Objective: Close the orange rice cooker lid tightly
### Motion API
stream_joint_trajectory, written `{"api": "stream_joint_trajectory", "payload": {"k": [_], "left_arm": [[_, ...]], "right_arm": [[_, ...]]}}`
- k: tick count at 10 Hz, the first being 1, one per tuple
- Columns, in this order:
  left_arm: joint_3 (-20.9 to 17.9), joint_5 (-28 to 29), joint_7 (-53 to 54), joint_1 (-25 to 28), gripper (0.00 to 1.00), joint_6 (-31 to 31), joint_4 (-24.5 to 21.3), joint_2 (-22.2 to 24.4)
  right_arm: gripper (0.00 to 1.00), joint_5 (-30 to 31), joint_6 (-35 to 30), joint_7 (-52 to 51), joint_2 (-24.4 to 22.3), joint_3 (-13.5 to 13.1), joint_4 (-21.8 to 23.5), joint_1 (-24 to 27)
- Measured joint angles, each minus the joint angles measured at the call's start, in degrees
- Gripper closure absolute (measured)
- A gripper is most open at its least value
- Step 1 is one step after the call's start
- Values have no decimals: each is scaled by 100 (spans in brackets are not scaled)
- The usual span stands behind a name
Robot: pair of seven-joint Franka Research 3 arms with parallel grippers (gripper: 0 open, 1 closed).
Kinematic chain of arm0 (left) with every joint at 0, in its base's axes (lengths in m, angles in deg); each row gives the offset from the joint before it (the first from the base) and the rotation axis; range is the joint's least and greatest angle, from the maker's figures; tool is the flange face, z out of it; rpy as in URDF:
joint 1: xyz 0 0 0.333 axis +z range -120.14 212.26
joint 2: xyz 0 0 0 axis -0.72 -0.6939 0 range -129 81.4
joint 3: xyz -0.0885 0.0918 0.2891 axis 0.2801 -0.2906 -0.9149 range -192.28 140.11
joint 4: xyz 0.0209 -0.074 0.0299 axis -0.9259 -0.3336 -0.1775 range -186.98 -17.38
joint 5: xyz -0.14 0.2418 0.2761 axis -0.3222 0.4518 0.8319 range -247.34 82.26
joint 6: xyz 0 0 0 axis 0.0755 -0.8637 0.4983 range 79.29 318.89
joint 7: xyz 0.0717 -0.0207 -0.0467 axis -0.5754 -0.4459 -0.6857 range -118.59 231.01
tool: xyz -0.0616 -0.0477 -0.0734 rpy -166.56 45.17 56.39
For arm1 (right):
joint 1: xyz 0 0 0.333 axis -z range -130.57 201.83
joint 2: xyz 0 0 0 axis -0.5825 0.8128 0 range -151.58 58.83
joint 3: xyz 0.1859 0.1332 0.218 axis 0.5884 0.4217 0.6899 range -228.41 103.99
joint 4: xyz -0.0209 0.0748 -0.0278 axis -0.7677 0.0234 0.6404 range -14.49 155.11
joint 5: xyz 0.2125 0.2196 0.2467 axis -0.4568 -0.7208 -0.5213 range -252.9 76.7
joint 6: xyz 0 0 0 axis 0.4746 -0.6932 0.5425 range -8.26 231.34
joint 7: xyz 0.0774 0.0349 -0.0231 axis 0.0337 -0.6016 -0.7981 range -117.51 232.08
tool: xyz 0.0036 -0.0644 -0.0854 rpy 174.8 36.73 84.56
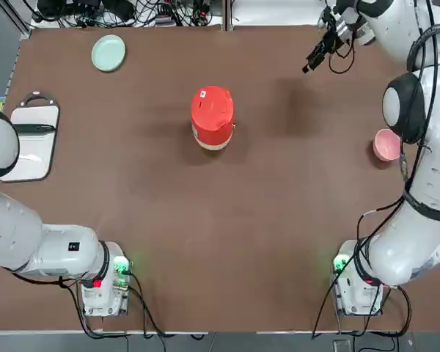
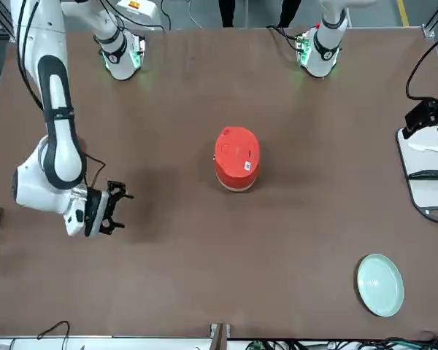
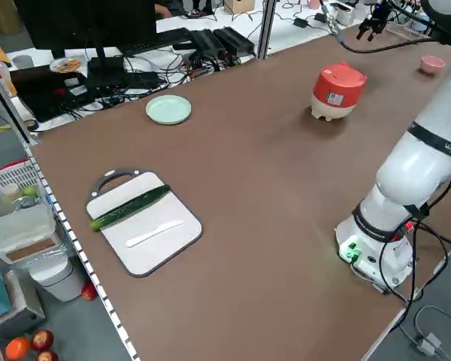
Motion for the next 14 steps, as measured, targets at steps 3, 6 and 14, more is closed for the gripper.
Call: {"api": "stream_joint_trajectory", "payload": {"k": [3,6,14], "left_arm": [[0,0,0,-1,0,0,2,1],[0,0,0,-1,0,0,5,2],[10,0,0,-5,0,-1,9,18]], "right_arm": [[0,1578,-172,3609,-763,421,-98,-58],[0,2709,-1758,6349,-1225,434,-952,80],[0,4138,-3243,7402,-1907,1064,-1733,902]]}}
